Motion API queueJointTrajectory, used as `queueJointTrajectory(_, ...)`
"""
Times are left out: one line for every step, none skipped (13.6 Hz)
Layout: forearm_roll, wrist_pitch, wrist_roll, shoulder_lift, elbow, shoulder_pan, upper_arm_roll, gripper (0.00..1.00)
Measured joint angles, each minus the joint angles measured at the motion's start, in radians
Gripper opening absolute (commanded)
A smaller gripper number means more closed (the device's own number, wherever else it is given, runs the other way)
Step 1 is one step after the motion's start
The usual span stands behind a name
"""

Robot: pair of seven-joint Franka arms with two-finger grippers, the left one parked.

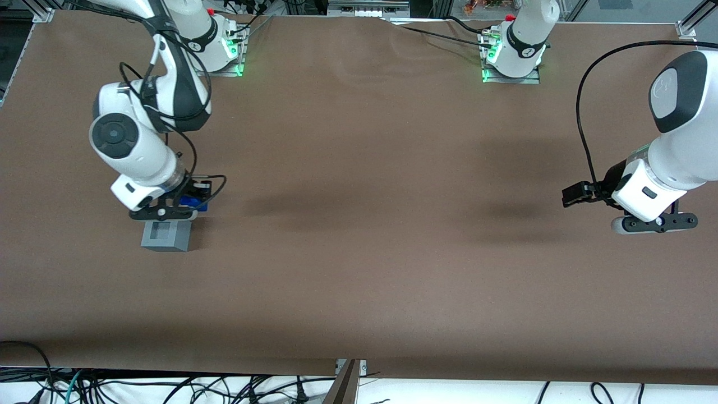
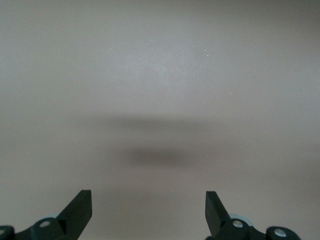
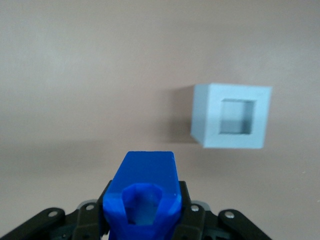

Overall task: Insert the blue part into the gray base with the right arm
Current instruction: 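Carry the blue part with the right gripper over the gray base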

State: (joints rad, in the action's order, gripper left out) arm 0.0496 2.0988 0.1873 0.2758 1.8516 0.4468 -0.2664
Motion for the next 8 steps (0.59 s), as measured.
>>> queueJointTrajectory(0.000, -0.002, -0.004, 0.006, -0.020, -0.026, 0.000, 0.00)
queueJointTrajectory(0.000, -0.003, -0.008, 0.015, -0.032, -0.050, -0.001, 0.00)
queueJointTrajectory(0.000, -0.003, -0.014, 0.028, -0.036, -0.072, -0.001, 0.00)
queueJointTrajectory(0.000, -0.001, -0.020, 0.043, -0.037, -0.089, -0.001, 0.00)
queueJointTrajectory(0.000, 0.001, -0.025, 0.057, -0.038, -0.100, -0.001, 0.00)
queueJointTrajectory(0.000, 0.001, -0.027, 0.067, -0.040, -0.104, -0.001, 0.00)
queueJointTrajectory(0.000, 0.001, -0.027, 0.073, -0.043, -0.104, 0.000, 0.00)
queueJointTrajectory(0.000, 0.001, -0.027, 0.075, -0.045, -0.104, 0.002, 0.00)
